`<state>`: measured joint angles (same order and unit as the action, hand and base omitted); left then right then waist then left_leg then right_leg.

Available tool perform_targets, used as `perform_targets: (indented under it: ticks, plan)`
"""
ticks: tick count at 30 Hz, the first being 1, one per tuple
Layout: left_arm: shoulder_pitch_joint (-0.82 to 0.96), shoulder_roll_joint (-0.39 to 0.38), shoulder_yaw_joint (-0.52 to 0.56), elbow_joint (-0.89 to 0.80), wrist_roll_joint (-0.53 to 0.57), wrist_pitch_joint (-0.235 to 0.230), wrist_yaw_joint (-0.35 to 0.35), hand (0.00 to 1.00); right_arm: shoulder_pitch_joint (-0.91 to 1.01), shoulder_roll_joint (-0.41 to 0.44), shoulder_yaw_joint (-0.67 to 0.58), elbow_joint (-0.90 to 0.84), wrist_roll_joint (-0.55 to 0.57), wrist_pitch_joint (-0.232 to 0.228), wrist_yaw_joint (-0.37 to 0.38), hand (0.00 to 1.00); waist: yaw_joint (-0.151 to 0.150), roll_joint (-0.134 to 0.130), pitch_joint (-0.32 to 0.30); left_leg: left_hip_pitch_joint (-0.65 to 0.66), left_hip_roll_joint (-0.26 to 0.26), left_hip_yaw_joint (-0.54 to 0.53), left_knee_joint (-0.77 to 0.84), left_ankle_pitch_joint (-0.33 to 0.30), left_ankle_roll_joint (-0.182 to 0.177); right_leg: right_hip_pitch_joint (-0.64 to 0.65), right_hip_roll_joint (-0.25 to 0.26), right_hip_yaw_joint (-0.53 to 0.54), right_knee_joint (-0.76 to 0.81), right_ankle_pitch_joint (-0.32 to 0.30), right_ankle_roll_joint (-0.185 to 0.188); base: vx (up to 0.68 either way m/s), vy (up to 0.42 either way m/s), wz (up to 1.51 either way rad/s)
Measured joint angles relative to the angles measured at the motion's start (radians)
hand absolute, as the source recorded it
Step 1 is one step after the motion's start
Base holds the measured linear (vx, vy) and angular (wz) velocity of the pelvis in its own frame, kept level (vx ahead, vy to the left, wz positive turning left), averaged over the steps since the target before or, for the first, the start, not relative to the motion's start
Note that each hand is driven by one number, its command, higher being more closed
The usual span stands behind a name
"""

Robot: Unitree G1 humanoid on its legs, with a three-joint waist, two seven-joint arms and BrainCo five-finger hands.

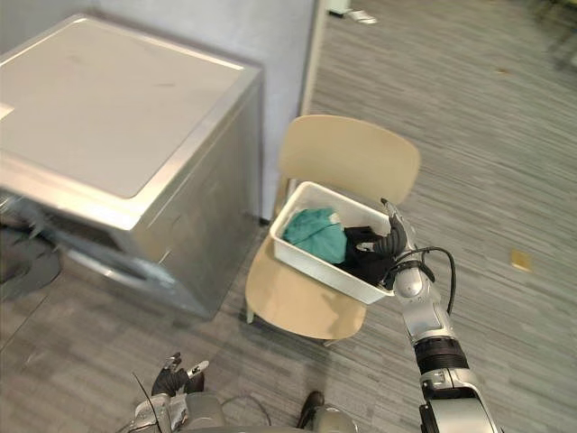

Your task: Pick up the laundry basket with both hands and put the clothes into the washing machine.

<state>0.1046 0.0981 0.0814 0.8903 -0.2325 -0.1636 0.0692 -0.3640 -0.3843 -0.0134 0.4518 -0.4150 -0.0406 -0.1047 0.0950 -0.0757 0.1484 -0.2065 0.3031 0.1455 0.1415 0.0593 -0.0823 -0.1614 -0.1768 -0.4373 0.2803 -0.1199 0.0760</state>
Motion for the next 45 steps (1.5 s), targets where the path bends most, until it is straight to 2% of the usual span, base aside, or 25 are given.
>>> perform_targets:
  ticks: [2,7,10,13,19,22,31,36,41,45]
  plan:
    - [0.002,0.005,-0.002,-0.023,0.0,-0.001,0.0,0.0,-0.057,-0.019,0.014,0.075,-0.011,0.005,-0.002,0.0,0.013,0.003,0.029,-0.019,-0.007,-0.012,0.007,0.009,-0.001,-0.005,-0.008,-0.014,0.01,0.001,0.001,-0.07,0.007,0.31]
    - [-0.047,0.008,-0.01,-0.07,0.0,-0.003,-0.001,0.0,-0.312,-0.09,0.029,0.318,-0.024,0.013,-0.027,0.0,0.031,0.009,0.126,-0.115,-0.035,-0.033,0.016,0.034,-0.038,-0.083,-0.035,-0.023,0.022,0.037,0.01,-0.08,0.089,0.14]
    - [-0.053,0.016,-0.011,-0.113,-0.012,-0.012,-0.001,0.0,-0.446,-0.13,0.058,0.427,-0.028,0.021,-0.031,0.0,0.042,0.021,0.186,-0.153,-0.04,-0.034,0.039,0.036,-0.04,-0.109,-0.04,-0.014,0.016,0.057,0.006,-0.05,0.067,-0.02]
    - [-0.084,0.026,-0.031,-0.145,-0.096,-0.022,-0.002,0.0,-0.548,-0.17,0.066,0.51,-0.028,0.03,-0.039,0.0,0.058,0.041,0.245,-0.177,-0.04,-0.033,0.04,0.04,-0.045,-0.131,-0.038,-0.01,0.006,0.071,0.007,-0.05,0.027,-0.04]
    - [-0.099,0.024,-0.081,-0.222,-0.204,-0.048,-0.012,0.0,-0.652,-0.193,0.066,0.588,-0.027,0.061,-0.068,0.0,0.059,0.05,0.278,-0.205,-0.046,-0.006,-0.065,0.108,-0.047,-0.193,-0.024,-0.004,-0.06,0.126,0.002,-0.02,0.004,-0.07]
    - [-0.13,0.013,-0.091,-0.25,-0.264,-0.052,-0.024,0.0,-0.671,-0.206,0.07,0.589,-0.017,0.071,-0.069,0.0,0.06,0.057,0.295,-0.221,-0.049,-0.007,-0.105,0.138,-0.05,-0.221,-0.026,-0.013,-0.056,0.126,0.002,-0.03,-0.015,0.06]
    - [-0.174,-0.036,-0.157,-0.311,-0.337,-0.058,-0.028,0.0,-0.725,-0.204,0.156,0.593,-0.006,0.087,-0.073,0.0,0.062,0.066,0.301,-0.261,-0.059,-0.005,-0.15,0.178,-0.057,-0.276,-0.039,-0.03,-0.038,0.126,0.002,-0.02,-0.013,0.06]
    - [-0.206,-0.047,-0.165,-0.33,-0.43,-0.059,-0.033,0.0,-0.758,-0.207,0.2,0.596,-0.007,0.091,-0.11,0.0,0.071,0.068,0.302,-0.301,-0.063,-0.012,-0.209,0.228,-0.066,-0.334,-0.047,-0.055,-0.014,0.122,-0.002,-0.04,-0.026,0.1]
    - [-0.216,-0.061,-0.176,-0.415,-0.485,-0.063,-0.046,0.0,-0.816,-0.269,0.261,0.605,0.011,0.091,-0.11,0.0,0.071,0.081,0.309,-0.372,-0.079,-0.05,-0.233,0.261,-0.061,-0.395,-0.073,-0.098,0.033,0.108,-0.003,-0.05,-0.021,0.28]
    - [-0.216,-0.056,-0.201,-0.486,-0.514,-0.066,-0.048,0.0,-0.867,-0.344,0.293,0.602,0.082,0.086,-0.107,0.0,0.067,0.089,0.313,-0.444,-0.087,-0.046,-0.235,0.273,-0.056,-0.451,-0.1,-0.137,0.066,0.105,-0.003,-0.03,-0.006,0.24]
